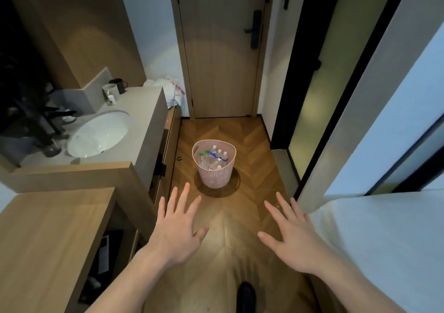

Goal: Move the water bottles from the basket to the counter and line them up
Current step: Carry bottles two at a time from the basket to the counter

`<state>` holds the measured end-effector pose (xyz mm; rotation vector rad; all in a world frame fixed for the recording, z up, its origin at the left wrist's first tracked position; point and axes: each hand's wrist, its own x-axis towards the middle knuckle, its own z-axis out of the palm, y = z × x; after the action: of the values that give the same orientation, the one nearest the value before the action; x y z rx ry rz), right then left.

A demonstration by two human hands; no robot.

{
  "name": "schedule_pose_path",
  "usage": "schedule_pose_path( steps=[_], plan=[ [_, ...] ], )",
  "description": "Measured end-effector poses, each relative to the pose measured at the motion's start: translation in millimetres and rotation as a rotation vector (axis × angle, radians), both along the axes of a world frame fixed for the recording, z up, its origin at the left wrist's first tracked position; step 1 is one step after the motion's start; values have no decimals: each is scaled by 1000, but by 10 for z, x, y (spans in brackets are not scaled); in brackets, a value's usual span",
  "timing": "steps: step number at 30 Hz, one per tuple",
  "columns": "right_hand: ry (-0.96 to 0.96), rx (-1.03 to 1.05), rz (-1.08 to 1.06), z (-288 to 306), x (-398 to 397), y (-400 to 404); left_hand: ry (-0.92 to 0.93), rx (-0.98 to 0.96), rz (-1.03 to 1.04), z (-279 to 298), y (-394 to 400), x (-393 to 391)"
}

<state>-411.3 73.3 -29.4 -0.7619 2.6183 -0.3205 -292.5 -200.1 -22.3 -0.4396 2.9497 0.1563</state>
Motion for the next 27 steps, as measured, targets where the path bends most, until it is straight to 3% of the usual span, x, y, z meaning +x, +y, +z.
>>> schedule_pose_path(
  steps=[15, 27],
  plan=[
    [-68, 67, 228, 92, -2670, -1414, -107, 61, 226, -169, -1082, -2193],
    [-137, 159, 144, -338, -4484, -2916, -199, 152, 192, -707, -2495, -4098]
  ],
)
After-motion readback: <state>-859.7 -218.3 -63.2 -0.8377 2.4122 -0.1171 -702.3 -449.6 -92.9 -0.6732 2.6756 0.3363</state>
